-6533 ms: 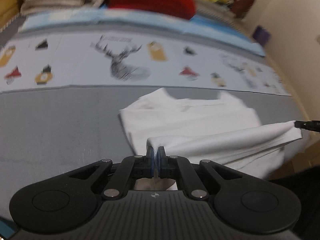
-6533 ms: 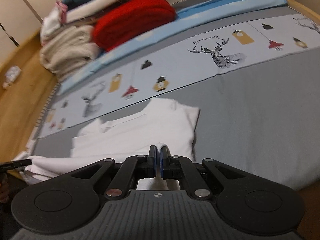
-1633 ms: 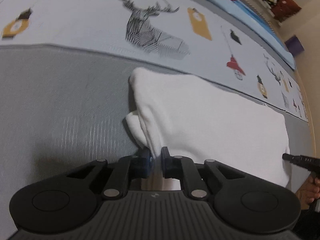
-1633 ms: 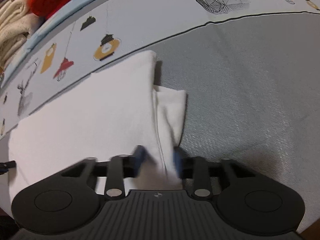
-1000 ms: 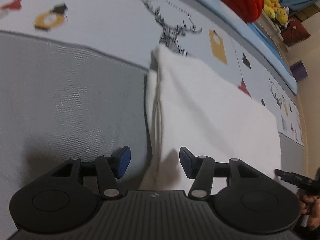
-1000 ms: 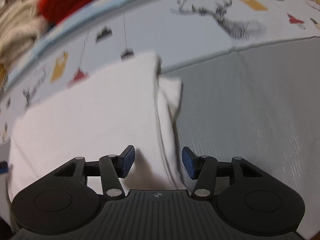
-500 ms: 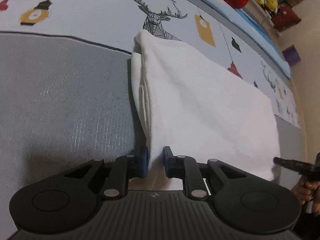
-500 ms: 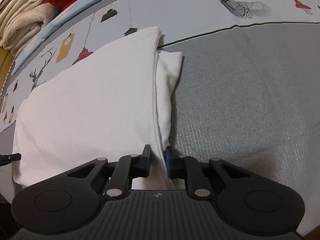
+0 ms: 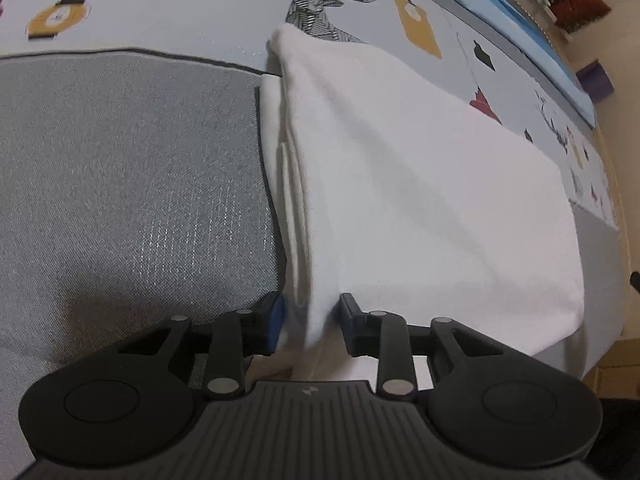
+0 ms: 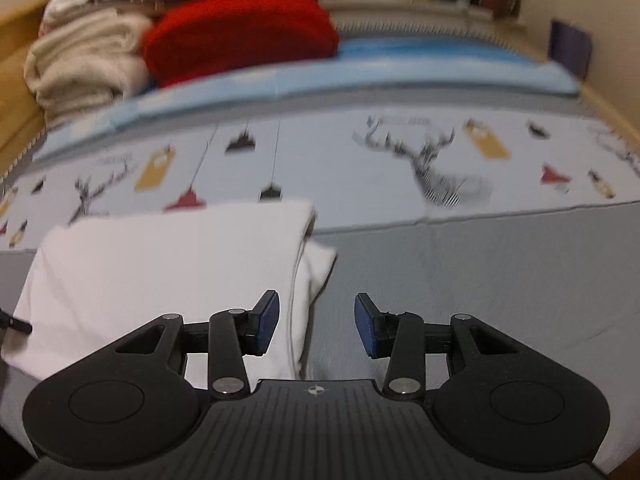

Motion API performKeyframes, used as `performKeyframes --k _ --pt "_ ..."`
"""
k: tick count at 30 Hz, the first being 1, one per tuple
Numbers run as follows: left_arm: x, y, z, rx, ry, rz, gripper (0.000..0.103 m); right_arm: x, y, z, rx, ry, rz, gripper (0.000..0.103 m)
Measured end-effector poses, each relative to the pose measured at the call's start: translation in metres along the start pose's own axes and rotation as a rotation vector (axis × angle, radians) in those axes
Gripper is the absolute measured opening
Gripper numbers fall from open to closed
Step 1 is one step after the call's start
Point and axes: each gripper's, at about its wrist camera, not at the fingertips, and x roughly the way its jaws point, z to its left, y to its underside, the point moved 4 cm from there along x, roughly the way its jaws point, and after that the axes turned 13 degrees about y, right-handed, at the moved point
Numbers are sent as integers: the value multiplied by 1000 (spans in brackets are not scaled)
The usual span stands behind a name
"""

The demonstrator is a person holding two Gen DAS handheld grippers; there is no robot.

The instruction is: Fold small clothes

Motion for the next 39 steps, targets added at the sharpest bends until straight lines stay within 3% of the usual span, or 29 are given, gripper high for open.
performKeyframes --k 4,8,15,19,22,25,28,35,39 --pt "-6 4 -7 43 4 -19 18 -2 -4 -7 83 32 -25 43" --pt "-24 10 -5 47 13 -49 17 7 -2 -10 118 72 7 43" --pt "-53 28 15 103 -253 -35 17 12 3 -11 173 73 33 43" --pt "-56 31 21 102 -262 -32 17 11 5 -5 118 74 30 43" --pt "-60 26 24 42 -209 -66 16 13 5 -5 97 81 33 42" --pt "-71 17 13 -5 -50 -142 16 14 5 -9 109 84 38 42" --pt "-68 5 -17 14 92 -178 16 13 5 -12 112 79 35 42" --pt "-35 -15 -138 146 328 -163 15 14 6 -12 114 75 40 43" --pt "10 -15 -221 210 420 -112 16 16 6 -11 133 69 52 43"
